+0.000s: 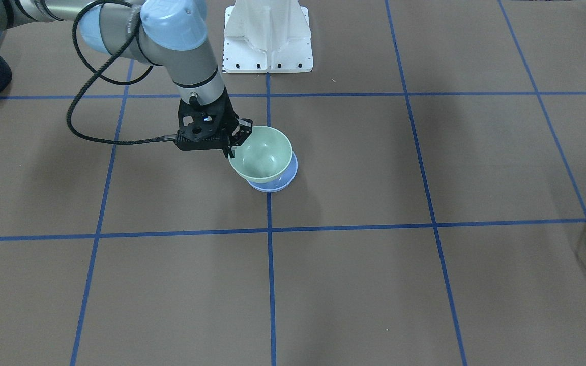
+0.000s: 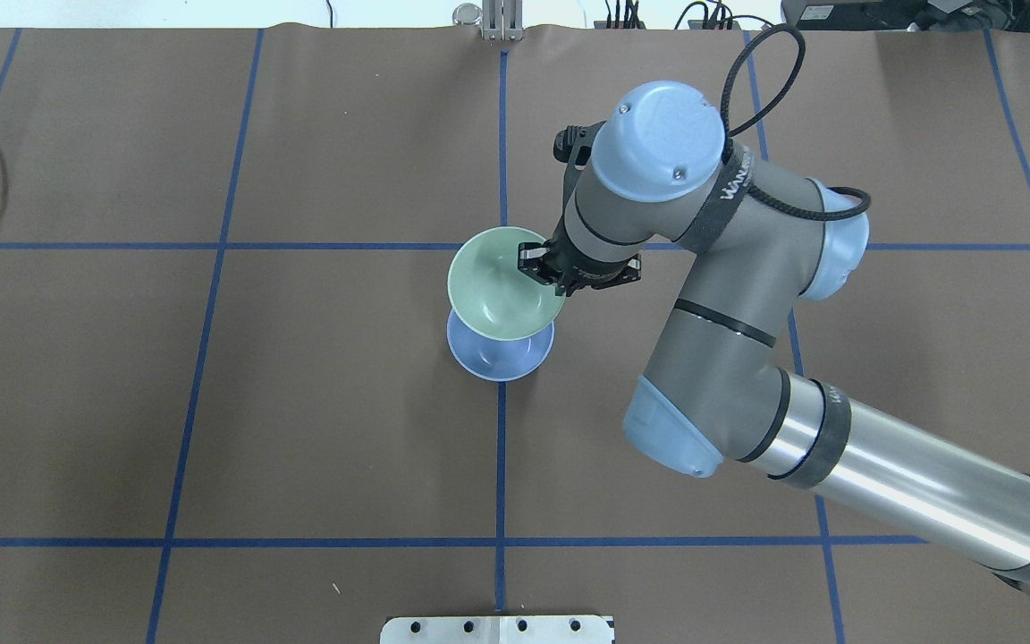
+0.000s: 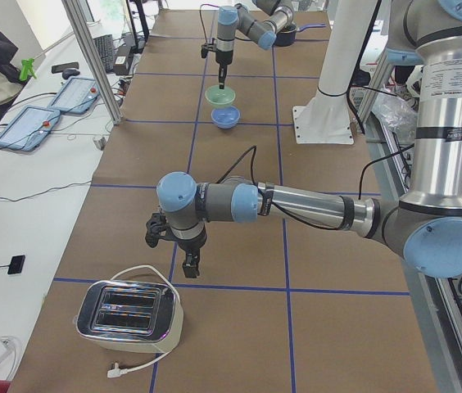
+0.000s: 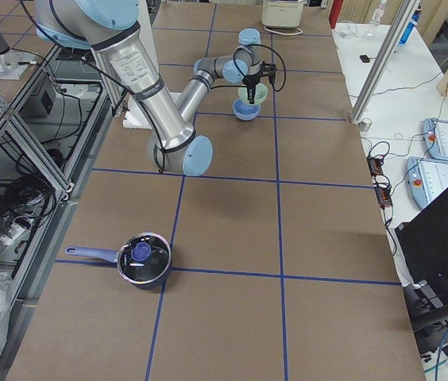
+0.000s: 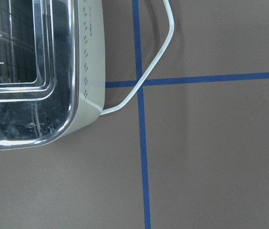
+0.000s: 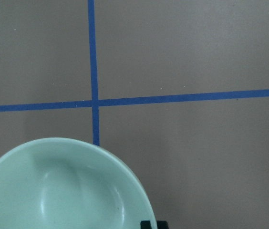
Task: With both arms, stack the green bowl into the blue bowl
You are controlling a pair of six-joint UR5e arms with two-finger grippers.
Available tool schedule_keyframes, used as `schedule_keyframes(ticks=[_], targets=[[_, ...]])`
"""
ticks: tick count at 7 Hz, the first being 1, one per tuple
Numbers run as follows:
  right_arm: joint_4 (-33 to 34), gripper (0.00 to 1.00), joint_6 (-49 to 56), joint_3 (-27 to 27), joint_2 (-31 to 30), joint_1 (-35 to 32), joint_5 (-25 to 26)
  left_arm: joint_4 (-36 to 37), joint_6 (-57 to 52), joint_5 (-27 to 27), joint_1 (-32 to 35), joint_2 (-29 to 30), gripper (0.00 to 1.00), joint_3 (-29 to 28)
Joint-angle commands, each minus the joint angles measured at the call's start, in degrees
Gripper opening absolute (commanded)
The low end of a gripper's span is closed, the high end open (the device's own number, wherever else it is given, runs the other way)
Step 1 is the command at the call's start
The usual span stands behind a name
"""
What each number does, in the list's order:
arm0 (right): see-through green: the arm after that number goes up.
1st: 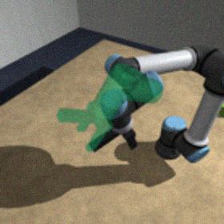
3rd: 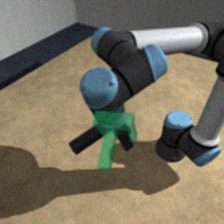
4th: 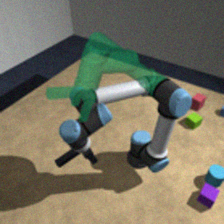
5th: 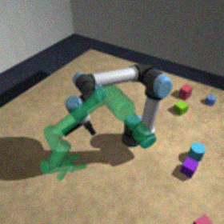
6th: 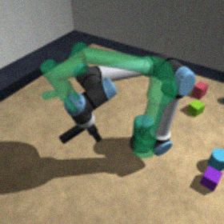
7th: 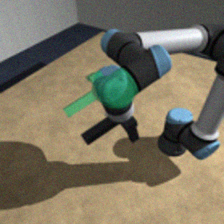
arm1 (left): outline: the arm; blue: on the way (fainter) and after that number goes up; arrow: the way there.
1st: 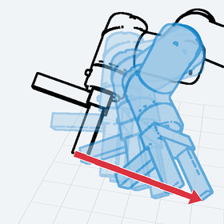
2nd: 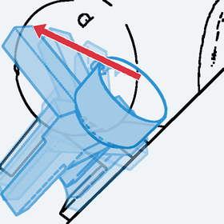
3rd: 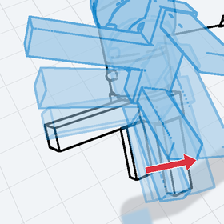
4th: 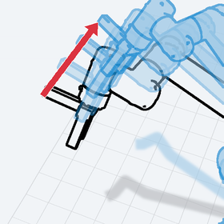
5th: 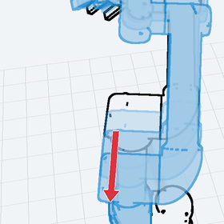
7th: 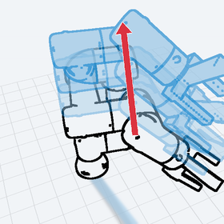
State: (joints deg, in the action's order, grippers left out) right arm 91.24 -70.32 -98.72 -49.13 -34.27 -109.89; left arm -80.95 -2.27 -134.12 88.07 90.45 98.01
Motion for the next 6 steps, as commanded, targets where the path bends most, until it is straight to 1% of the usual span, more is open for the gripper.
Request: schedule_keyframes(ticks=[1, 2, 6], targets=[[-4.9, 0.0, -0.96, 4.48, 0.96, 2.27, 1.96, 0.0, -0.02, 0.0, 0.0, 0.07, 0.98, -0.27], [-6.59, 0.0, -0.96, 5.72, 0.18, 2.88, 1.96, 0.0, -0.02, 0.0, 0.0, 0.07, 0.98, -0.27], [-6.6, 0.0, -0.78, 5.91, -1.06, 3.24, 1.87, 0.0, 0.07, 0.0, -0.09, 0.07, 0.98, -0.27]])
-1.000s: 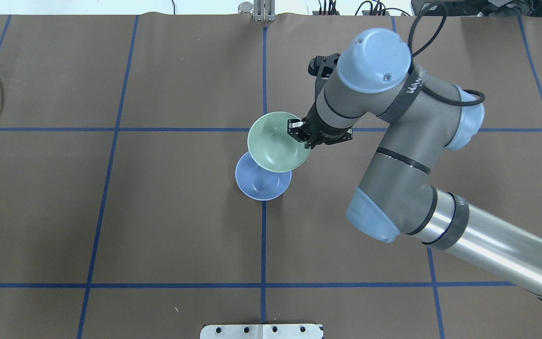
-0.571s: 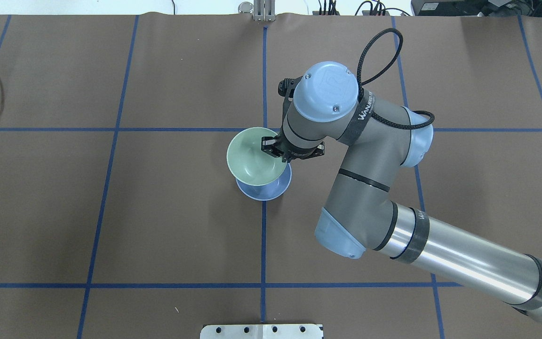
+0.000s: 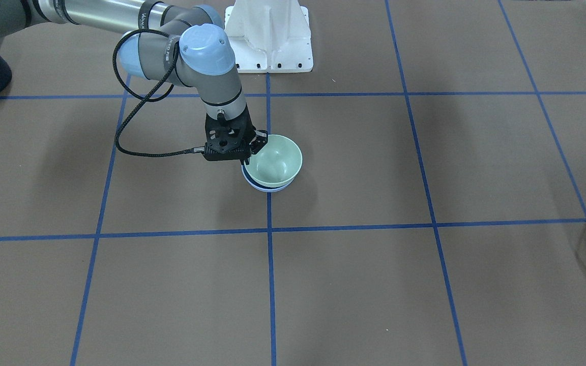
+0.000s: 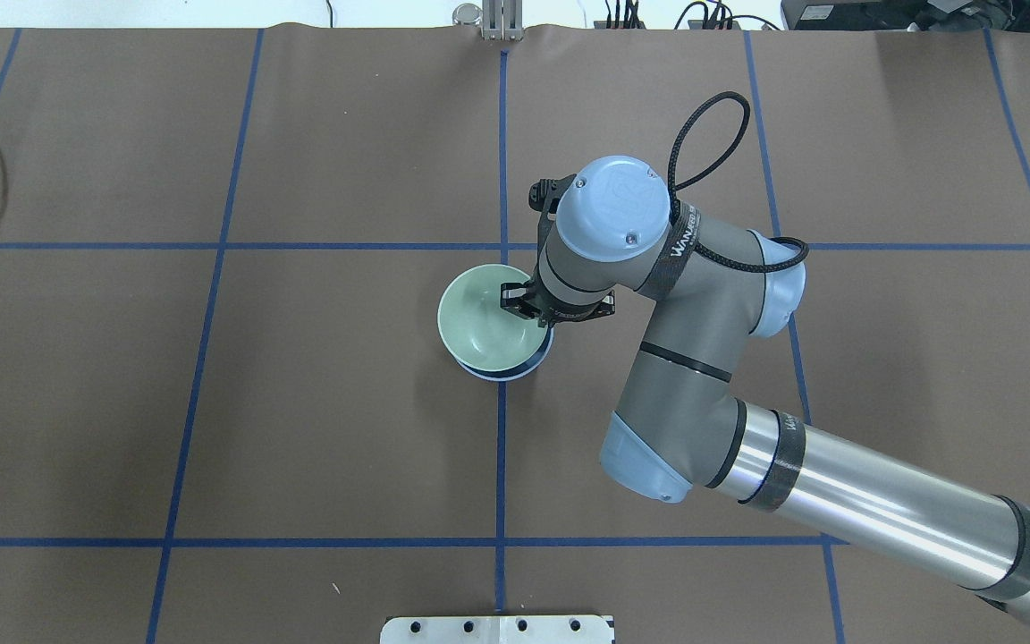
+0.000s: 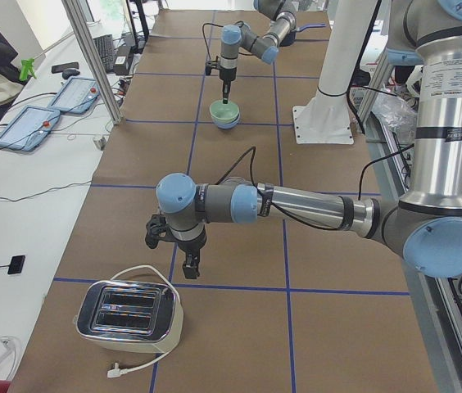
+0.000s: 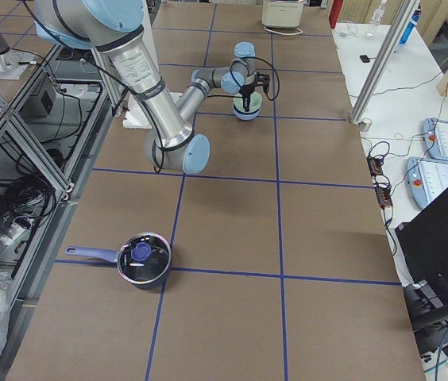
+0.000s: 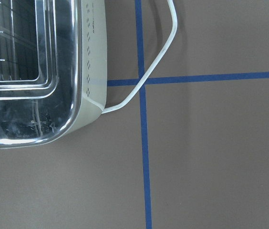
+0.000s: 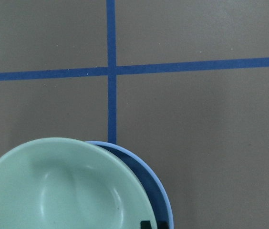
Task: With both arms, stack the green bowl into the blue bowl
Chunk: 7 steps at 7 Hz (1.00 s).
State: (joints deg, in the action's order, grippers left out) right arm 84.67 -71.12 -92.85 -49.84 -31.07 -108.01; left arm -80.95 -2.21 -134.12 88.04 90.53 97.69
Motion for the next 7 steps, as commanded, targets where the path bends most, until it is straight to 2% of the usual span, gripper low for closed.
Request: schedule_keyframes(ticks=[1, 7], targets=[[-0.11, 0.0, 0.28, 0.04, -0.61, 0.04, 0.0, 0.0, 0.01, 0.0, -0.06, 0.0, 0.98, 0.04], [-0.11, 0.0, 0.55, 0.13, -1.05, 1.01, 0.0, 0.0, 0.01, 0.0, -0.06, 0.0, 0.98, -0.05]])
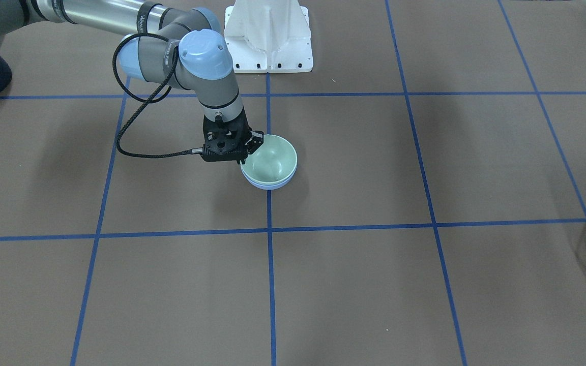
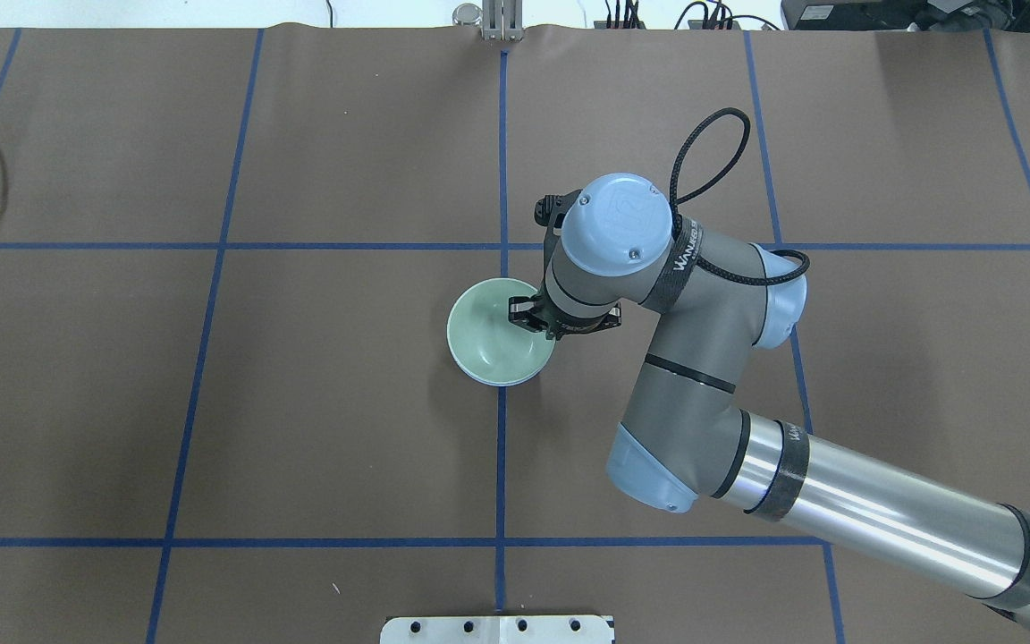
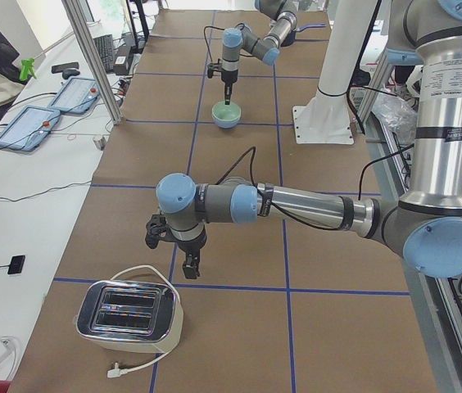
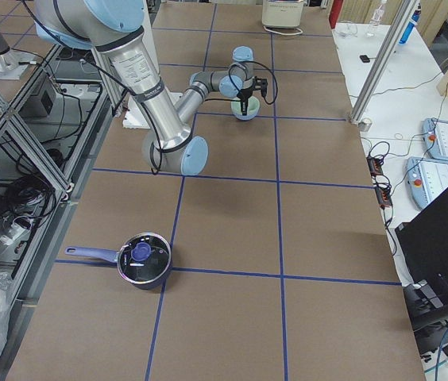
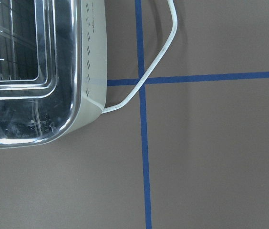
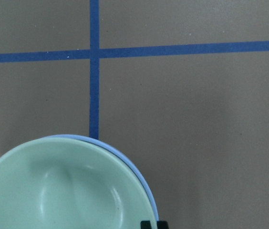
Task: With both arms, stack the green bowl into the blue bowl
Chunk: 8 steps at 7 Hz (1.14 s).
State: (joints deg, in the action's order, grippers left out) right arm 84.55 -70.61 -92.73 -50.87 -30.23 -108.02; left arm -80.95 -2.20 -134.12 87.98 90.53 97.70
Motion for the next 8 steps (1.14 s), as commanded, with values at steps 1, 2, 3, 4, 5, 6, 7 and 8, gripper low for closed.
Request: schedule_keyframes(ticks=[1, 2, 3, 4, 5, 6, 7, 8], targets=[[0.0, 0.0, 0.12, 0.0, -0.02, 0.17, 0.0, 0.0, 0.0, 0.09, 0.0, 0.0, 0.98, -0.05], [-0.09, 0.0, 0.21, 0.0, -0.02, 0.17, 0.0, 0.0, 0.0, 0.0, 0.0, 0.0, 0.98, -0.05], [-0.7, 0.0, 0.21, 0.0, -0.11, 0.08, 0.09, 0.0, 0.0, 0.09, 0.0, 0.0, 0.98, -0.05], [-2.62, 0.27, 0.21, 0.0, -0.63, 0.08, 0.09, 0.0, 0.0, 0.09, 0.0, 0.0, 0.98, -0.05], [-3.33, 0.99, 0.03, -0.17, -0.99, -0.09, 1.22, 0.0, 0.0, 0.09, 0.0, 0.0, 0.98, -0.05], [-2.9, 1.0, 0.2, -0.43, -0.82, -1.31, 1.93, 0.0, 0.09, 0.0, 0.0, 0.0, 0.98, -0.05], [-2.55, 1.0, 1.42, -0.87, -0.64, -4.98, -0.24, 0.0, 0.17, -0.26, 0.0, 0.0, 0.98, -0.05], [-2.2, 1.0, 4.74, -1.22, -1.42, -10.58, -5.31, 0.0, 1.22, -0.26, 0.0, 0.0, 0.98, 0.21]])
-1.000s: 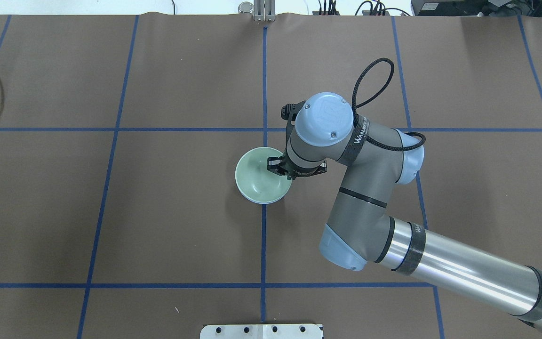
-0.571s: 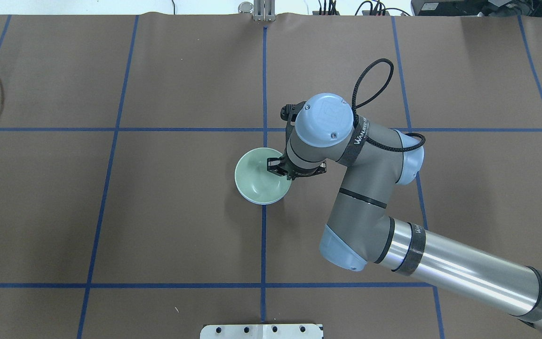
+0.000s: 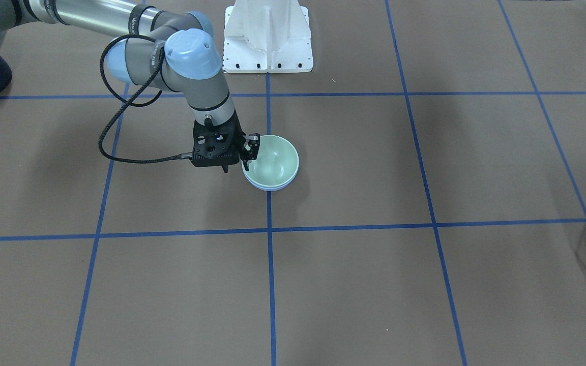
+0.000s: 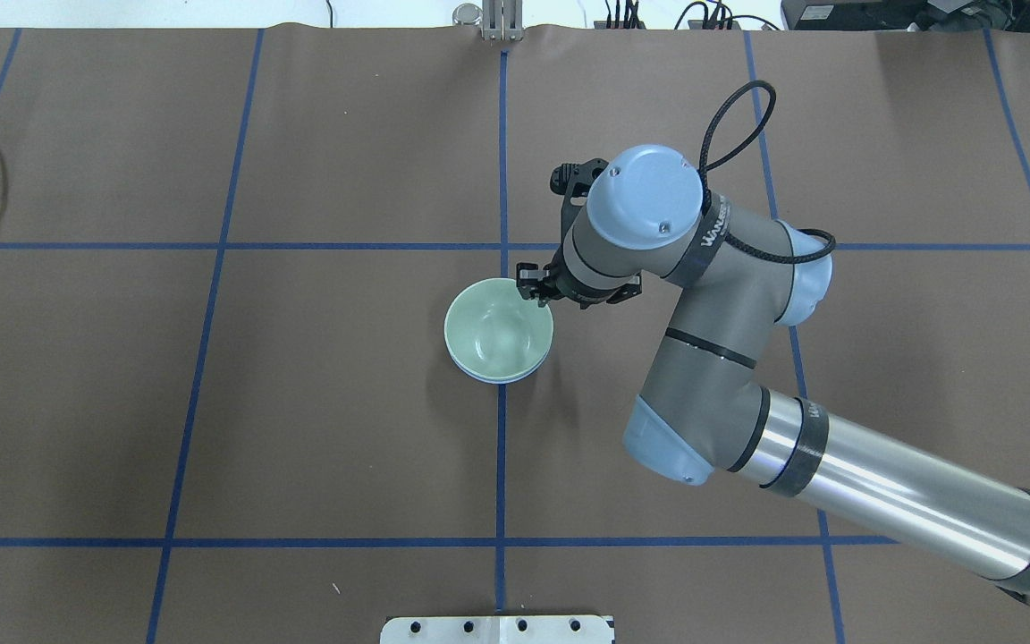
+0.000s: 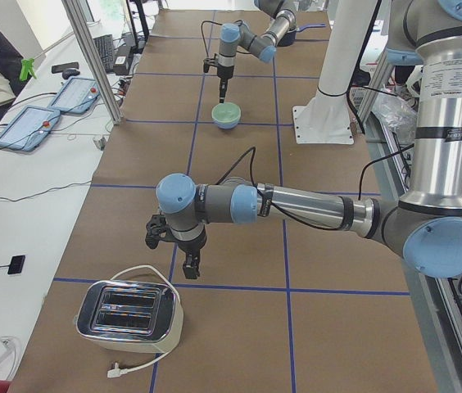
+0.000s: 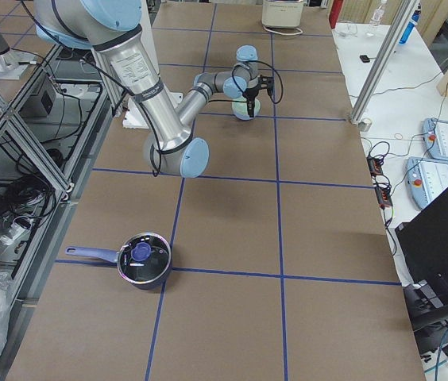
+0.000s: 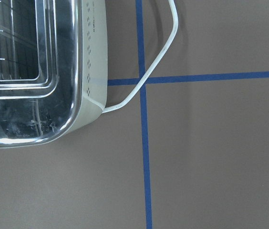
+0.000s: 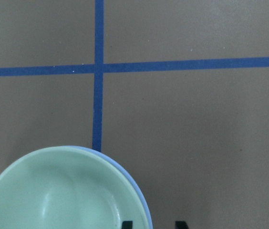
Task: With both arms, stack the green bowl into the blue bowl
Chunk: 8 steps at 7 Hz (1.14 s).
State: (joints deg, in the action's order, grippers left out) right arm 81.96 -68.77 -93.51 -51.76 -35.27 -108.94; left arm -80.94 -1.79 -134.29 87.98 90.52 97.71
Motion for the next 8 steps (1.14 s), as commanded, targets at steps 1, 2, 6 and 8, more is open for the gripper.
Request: schedule_keyframes(ticks=[1, 2, 6, 8], targets=[[0.91, 1.0, 11.55, -0.27, -3.49, -12.48, -8.88, 0.0, 3.0, -0.18, 0.09, 0.0, 0.98, 0.64], [2.92, 1.0, 22.52, 0.34, -6.22, -19.24, -10.75, 0.0, 3.2, -0.18, 0.17, -0.08, 0.98, 0.64], [9.09, 1.0, 53.75, 0.88, -17.28, -38.87, -20.24, 0.08, 3.1, -0.18, 0.0, 0.08, 0.98, 0.38], [8.65, 1.0, 66.32, 0.61, -27.03, -48.01, -21.05, -0.18, 2.5, -0.53, 0.26, -0.26, 0.98, 1.25]])
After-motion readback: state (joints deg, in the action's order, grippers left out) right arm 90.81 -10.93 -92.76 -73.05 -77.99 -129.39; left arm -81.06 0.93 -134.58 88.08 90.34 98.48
